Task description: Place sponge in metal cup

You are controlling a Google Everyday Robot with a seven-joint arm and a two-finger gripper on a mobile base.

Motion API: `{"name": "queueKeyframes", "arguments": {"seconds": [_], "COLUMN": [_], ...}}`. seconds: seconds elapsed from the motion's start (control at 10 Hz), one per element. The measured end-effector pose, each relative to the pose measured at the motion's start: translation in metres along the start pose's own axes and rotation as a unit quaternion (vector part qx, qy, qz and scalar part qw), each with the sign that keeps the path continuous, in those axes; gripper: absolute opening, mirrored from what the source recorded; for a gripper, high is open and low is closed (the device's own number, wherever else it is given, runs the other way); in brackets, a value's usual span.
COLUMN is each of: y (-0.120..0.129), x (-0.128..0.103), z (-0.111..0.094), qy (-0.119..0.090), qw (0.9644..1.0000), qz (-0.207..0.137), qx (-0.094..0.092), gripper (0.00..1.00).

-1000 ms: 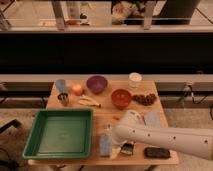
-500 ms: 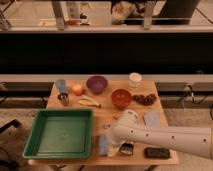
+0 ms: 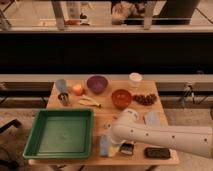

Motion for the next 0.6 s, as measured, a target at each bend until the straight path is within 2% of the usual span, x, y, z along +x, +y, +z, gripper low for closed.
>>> {"name": "queueKeyframes", "arguments": {"seconds": [0.2,0.3,0.6], "y": [-0.021,-0.030,-0.038], "x": [0.011,0.021,0.042], "z": [-0.029,-0.049,-0.107], "qy": [-0.003,-0.003,-0.006], "qw": [0.9997,0.9994,0.9986], "qz": [0.005,0.009,0.017], "qx": [0.023,0.034,0.049], "gripper": [0.00,0.00,0.00]}}
